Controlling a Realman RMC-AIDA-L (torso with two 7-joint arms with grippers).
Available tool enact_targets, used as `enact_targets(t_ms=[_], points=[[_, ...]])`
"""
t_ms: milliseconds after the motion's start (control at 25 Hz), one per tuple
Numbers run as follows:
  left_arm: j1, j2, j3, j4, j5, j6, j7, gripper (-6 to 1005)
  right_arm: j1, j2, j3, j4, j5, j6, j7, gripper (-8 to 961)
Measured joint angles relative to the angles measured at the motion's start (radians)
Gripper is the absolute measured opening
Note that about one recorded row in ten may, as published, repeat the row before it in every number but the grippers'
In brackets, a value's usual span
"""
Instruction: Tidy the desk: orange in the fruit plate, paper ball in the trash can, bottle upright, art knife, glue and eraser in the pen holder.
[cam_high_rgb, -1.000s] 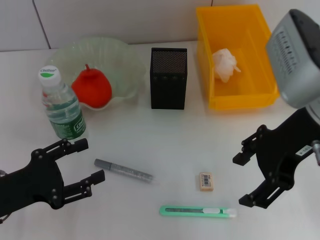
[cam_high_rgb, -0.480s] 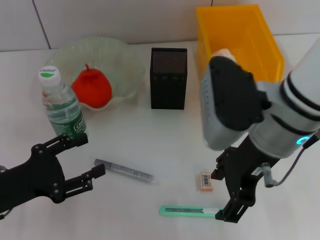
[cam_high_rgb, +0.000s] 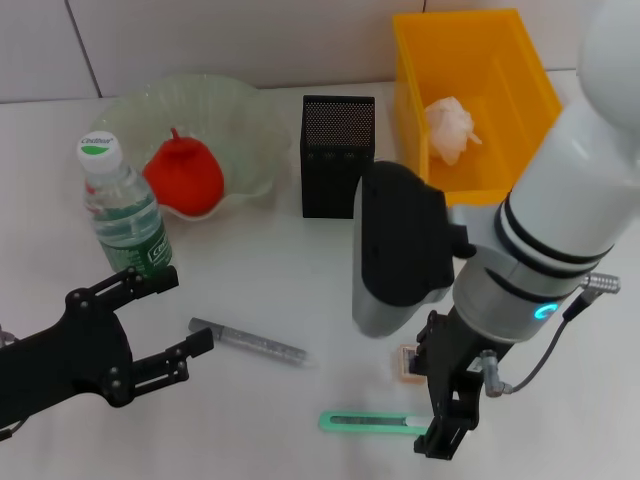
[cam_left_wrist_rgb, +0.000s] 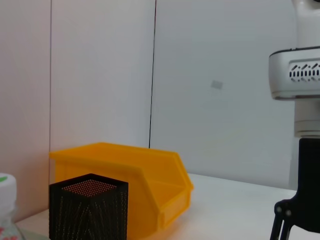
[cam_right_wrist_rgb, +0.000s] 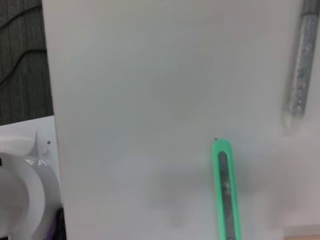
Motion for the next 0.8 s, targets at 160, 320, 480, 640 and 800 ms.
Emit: enact_targets(t_ms=[160,320,480,640,800], points=[[0.000,-0.001,0.000,0.000,0.003,0.000,0.000,797,-0.002,0.000,-0.024,0.010,0.000,0.019,0.009,804],[-0.001,-0.001,0.000,0.000,0.005,0.001,0.000,797,0.002,0.000,-0.052,0.059,0.002,0.063,0.017,794],[-0.002,0.000,0.000,0.001,0.006,0.001,0.000,797,0.007,0.000,-0.064,0.079,0.002,0.080,0.020,785],[-0.002,0.000,0.000,0.001,0.006,0.001,0.000,797,0.016,0.001,-0.076,0.083,0.002,0.085,0.027,776],[-0.005,-0.001,0.000,0.002,0.006,0.002,0.000,797,0.021,0.001,-0.086,0.083,0.000,0.086,0.036,767]])
